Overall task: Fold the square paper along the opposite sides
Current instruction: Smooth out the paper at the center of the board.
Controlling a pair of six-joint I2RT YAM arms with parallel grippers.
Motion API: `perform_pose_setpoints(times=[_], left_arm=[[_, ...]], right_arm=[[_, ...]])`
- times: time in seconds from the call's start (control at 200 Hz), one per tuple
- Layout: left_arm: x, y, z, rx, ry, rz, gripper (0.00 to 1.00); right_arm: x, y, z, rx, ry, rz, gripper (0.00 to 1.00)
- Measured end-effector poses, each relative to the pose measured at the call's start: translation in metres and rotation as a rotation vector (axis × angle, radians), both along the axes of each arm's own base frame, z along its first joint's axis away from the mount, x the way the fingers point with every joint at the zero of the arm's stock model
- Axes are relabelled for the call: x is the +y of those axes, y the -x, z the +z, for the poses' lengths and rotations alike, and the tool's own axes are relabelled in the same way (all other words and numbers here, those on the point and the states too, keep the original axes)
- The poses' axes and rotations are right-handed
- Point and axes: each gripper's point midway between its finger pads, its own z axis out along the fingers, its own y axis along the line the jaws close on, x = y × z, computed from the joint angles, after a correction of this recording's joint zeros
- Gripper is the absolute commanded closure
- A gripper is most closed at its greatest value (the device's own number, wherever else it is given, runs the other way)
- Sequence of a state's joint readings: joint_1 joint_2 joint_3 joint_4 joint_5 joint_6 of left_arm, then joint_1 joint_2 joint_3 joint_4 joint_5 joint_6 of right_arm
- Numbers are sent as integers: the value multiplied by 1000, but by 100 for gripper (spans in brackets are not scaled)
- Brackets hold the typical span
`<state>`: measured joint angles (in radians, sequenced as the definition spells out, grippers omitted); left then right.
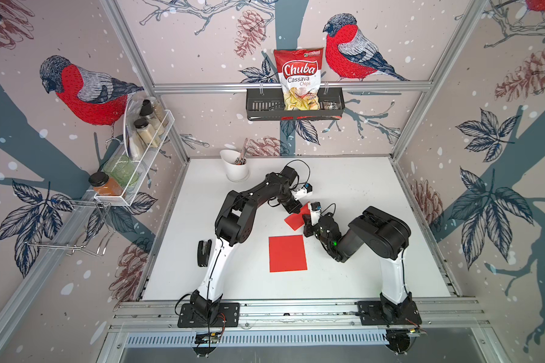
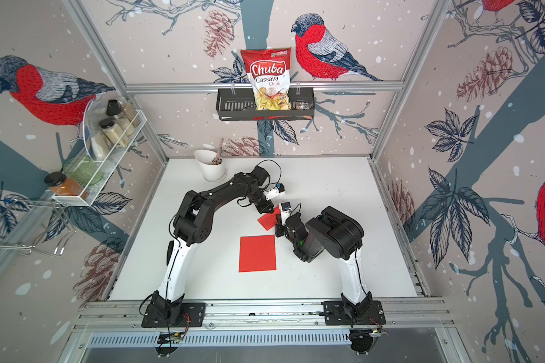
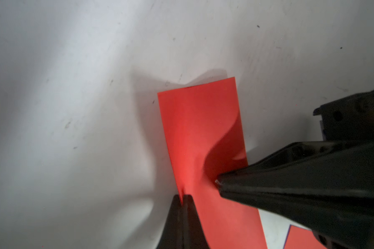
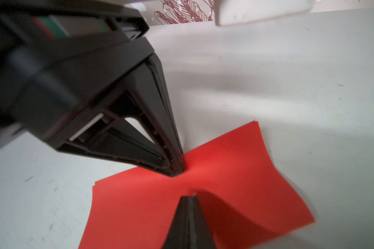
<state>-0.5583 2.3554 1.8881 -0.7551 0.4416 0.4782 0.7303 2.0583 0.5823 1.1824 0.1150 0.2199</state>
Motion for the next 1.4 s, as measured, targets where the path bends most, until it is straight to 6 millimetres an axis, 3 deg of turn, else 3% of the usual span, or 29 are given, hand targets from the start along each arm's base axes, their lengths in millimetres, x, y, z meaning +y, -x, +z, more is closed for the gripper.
perform_pose_setpoints(times=[0.22,0.79,0.94,1.161,1.276,1.401], left_arm=[[2,-1,1,-7,-24,9,98],[21,2,6,-16,-76,160,85],[30,3,25,-79,-39,274,85],[42,22,52,-131,114,464,84],[37,38,43,-96,184,518,84],[16,50,31,-56,205,520,87]], right_arm=[[3,0,0,13,28,-36,99],[7,-10,-2,86,46,-166,100],[9,-11,-2,110,20,-191,100],[2,-11,-5,167,-89,-191,100],[-11,-9,-4,210,-197,-190,100],[-14,-5,0,240,-247,-182,100]])
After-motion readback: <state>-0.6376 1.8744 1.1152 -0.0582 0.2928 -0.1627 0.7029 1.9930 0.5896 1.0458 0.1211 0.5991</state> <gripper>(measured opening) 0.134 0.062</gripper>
